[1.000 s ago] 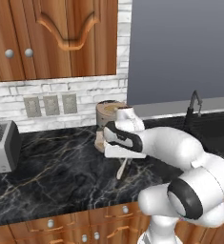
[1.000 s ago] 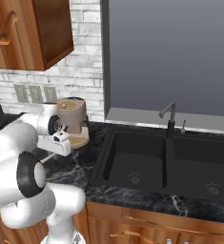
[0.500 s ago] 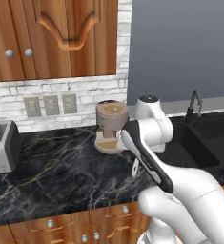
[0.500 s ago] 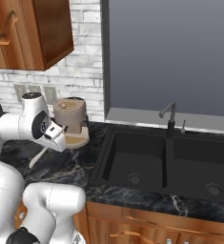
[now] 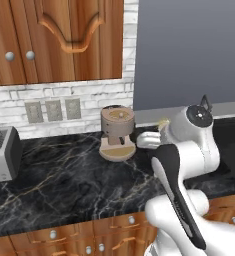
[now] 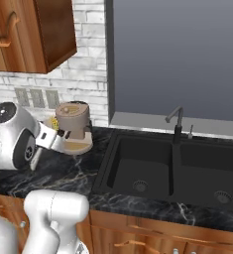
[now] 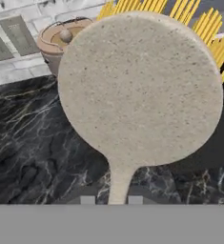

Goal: Grab the spray bottle from the cabinet, then place it next to the cutting board for sanitizing. Then grab the dish brush from the countertop next to the sink and place it next to the cutting board.

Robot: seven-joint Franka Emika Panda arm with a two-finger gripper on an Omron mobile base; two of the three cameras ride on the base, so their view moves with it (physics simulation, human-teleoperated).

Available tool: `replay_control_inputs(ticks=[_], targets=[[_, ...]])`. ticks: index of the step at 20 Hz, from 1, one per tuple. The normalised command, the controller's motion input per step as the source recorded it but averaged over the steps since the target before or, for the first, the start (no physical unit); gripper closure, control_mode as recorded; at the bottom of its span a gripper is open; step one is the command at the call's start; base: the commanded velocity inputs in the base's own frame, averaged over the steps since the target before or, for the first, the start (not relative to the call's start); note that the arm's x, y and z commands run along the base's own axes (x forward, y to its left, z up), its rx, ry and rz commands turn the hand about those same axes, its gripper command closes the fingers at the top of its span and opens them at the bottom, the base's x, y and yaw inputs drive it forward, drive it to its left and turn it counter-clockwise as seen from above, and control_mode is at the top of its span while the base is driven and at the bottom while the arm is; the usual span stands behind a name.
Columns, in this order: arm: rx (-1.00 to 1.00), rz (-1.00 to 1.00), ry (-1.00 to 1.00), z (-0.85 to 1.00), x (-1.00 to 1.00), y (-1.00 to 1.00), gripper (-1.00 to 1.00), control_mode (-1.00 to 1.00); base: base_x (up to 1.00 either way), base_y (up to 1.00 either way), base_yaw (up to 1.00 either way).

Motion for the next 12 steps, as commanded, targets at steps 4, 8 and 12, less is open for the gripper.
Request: replay_control_inputs(ticks=[4, 8, 12], targets=[[0.00, 0.00, -0.45, 0.72, -0.35, -0.02, 1.00, -1.00, 0.00, 0.00, 0.00], [0.02, 0.03, -0.34, 0.77, -0.48, -0.05, 1.00, -1.00, 0.00, 0.00, 0.00], [0.00, 0.02, -0.45, 0.44, -0.62, 0.00, 1.00, -1.00, 0.00, 0.00, 0.00]])
